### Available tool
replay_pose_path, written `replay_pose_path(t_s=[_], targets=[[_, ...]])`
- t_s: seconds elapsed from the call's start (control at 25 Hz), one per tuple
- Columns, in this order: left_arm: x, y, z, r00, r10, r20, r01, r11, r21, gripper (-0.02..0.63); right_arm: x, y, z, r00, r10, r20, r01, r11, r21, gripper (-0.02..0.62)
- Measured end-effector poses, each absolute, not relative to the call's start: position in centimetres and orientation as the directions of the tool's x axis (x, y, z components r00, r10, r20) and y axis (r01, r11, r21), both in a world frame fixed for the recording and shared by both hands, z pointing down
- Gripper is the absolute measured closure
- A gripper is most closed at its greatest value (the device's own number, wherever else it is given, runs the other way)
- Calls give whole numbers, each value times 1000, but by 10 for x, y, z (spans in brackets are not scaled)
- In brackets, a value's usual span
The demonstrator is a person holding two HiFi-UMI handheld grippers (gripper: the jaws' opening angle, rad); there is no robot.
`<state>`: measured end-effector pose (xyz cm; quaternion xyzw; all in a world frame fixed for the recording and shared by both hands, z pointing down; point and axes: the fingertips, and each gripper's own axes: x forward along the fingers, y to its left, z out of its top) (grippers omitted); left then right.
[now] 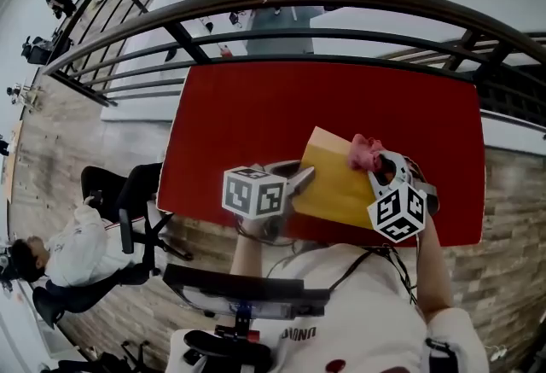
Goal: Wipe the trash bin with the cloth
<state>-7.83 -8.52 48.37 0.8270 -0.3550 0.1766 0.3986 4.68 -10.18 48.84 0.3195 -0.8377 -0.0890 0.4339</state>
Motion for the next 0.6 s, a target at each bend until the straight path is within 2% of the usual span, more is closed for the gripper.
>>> replay_pose_path(t_s=[0.28,0.6], targets=[[-80,-85,483,684,-446,576,-729,-424,538,492,129,-80,506,-274,-611,743,-550,733,400,534],[-80,-83,483,680,-454,576,-734,-417,536,492,173,-67,514,-183,-601,778,-584,703,406,534]])
